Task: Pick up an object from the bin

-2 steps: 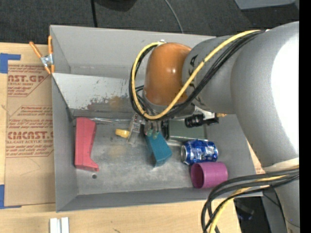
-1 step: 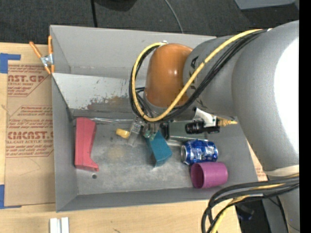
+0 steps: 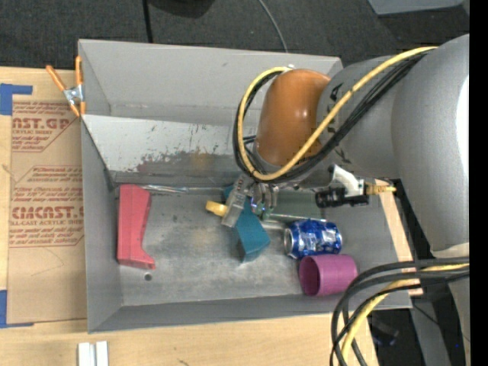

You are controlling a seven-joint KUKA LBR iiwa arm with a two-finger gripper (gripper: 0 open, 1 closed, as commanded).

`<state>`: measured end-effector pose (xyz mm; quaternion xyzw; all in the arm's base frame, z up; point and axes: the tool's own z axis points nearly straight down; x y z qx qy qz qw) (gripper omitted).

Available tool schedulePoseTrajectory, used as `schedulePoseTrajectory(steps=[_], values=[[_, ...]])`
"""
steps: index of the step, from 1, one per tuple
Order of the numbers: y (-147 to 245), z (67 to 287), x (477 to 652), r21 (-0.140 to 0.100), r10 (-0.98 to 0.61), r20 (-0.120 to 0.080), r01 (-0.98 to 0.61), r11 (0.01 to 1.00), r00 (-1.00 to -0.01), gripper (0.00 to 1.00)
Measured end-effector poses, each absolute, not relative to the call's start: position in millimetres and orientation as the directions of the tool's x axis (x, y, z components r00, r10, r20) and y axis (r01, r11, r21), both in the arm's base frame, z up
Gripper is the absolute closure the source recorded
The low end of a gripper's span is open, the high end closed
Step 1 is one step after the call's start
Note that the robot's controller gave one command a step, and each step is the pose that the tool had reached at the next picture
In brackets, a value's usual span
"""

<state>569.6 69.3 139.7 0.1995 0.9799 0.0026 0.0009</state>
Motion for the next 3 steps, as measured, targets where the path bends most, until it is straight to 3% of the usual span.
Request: schedulePoseTrajectory(steps=[1, 2, 3], values=[[36.3, 122.8, 569.0, 0.006, 0.503, -0.002, 0.503, 0.864, -0.864, 1.00], [9.4, 109.5, 567.5, 0.027, 0.587, -0.016, 0.587, 0.809, -0.809, 1.00], [9.3, 109.5, 567.5, 0.027, 0.587, -0.016, 0.587, 0.809, -0.809, 1.00]])
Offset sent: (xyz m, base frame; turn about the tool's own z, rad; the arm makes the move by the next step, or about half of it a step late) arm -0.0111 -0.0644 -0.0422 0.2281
